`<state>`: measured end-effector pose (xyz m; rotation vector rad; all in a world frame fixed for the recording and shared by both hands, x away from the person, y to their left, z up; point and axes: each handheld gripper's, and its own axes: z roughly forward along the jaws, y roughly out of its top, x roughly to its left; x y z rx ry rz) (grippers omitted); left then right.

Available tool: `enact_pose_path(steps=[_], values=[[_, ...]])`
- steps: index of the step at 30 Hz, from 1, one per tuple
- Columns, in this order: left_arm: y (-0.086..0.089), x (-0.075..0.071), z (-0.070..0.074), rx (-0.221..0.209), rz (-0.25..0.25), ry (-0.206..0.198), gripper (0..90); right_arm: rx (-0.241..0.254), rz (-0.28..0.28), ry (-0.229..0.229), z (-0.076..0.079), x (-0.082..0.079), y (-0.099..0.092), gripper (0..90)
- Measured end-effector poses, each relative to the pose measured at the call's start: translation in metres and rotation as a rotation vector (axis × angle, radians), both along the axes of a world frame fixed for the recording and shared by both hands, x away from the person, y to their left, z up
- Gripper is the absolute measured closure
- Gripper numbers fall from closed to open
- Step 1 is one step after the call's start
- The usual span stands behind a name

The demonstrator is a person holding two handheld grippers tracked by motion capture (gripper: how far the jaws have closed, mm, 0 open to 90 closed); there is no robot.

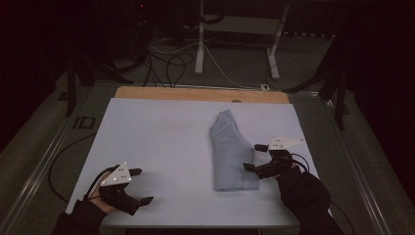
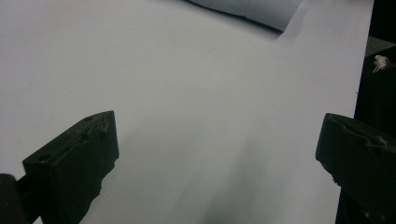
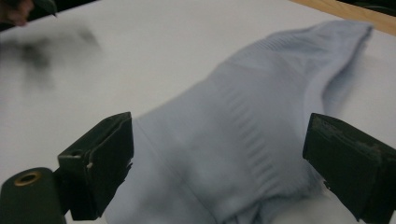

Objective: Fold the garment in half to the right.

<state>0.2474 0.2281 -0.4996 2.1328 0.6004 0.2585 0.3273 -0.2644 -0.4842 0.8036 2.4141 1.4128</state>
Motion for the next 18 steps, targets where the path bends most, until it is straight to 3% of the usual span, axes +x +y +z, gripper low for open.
enact_pose_path(steps=[9,18], values=[[0.001,0.0,0.0,0.0,0.003,-0.001,0.4,-0.022,-0.069,0.012,-0.019,-0.014,-0.017,9.0],[0.001,0.0,0.0,0.003,0.001,-0.004,0.4,-0.025,-0.096,0.045,-0.032,-0.024,-0.027,9.0]])
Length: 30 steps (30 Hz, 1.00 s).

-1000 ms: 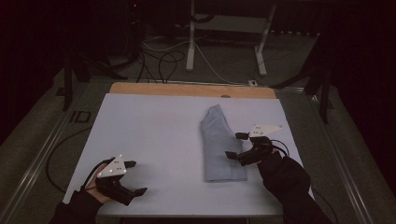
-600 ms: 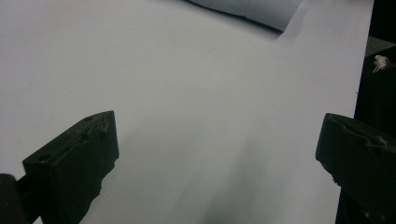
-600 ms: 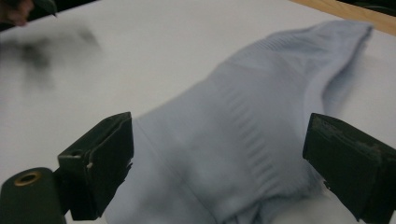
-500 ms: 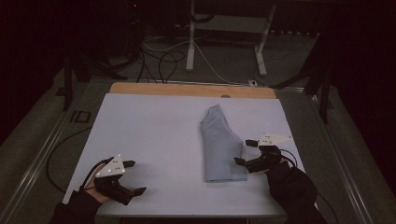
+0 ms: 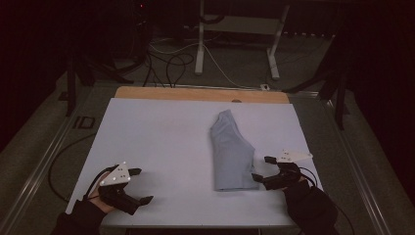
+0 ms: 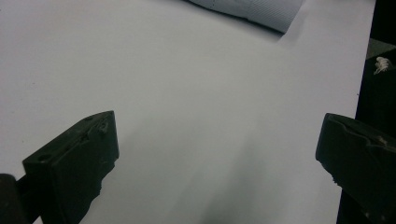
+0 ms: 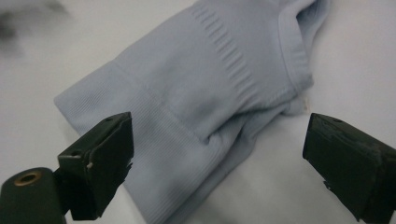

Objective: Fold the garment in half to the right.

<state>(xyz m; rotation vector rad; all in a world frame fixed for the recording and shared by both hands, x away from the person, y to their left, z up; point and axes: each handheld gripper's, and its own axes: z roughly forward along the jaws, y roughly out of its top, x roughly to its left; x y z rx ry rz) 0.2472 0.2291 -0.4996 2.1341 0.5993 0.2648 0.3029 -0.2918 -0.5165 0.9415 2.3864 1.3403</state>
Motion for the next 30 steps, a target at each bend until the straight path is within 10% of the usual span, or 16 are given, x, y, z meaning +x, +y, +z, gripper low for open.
enact_pose_path(steps=[30], values=[[0.0,0.001,-0.003,-0.009,0.033,-0.001,0.4,-0.059,-0.029,-0.011,-0.02,-0.018,0.0,9.0]])
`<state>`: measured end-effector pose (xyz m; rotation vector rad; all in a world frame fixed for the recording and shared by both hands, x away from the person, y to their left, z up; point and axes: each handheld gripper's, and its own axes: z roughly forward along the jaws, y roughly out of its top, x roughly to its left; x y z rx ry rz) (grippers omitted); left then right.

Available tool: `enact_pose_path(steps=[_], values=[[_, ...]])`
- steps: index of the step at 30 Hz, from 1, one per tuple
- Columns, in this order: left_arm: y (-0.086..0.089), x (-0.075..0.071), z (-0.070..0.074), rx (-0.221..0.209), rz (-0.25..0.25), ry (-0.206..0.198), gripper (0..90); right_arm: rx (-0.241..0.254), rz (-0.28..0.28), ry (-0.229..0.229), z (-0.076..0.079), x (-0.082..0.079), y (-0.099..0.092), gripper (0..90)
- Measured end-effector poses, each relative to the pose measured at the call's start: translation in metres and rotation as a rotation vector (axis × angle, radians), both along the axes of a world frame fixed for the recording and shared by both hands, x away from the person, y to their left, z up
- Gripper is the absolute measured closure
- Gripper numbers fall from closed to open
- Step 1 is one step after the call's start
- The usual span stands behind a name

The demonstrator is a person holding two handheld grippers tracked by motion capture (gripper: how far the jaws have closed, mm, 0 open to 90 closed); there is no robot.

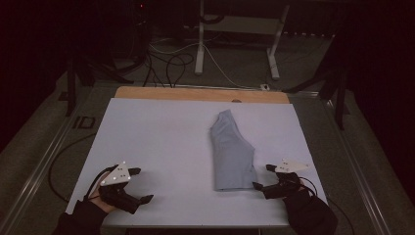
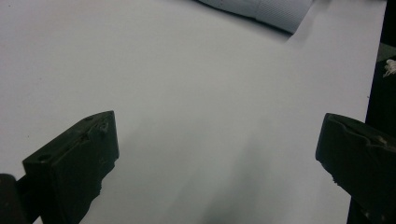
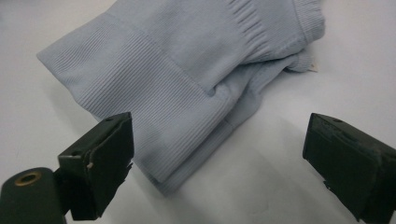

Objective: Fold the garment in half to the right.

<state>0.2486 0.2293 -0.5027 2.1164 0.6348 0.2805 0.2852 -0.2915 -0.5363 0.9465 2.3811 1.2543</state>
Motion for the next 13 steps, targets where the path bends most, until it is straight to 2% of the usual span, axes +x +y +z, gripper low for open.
enact_pose_path(steps=[13], values=[[0.0003,-0.001,0.0011,-0.003,-0.007,-0.005,0.4,0.012,-0.014,0.007,0.0006,-0.0003,-0.0027,9.0]])
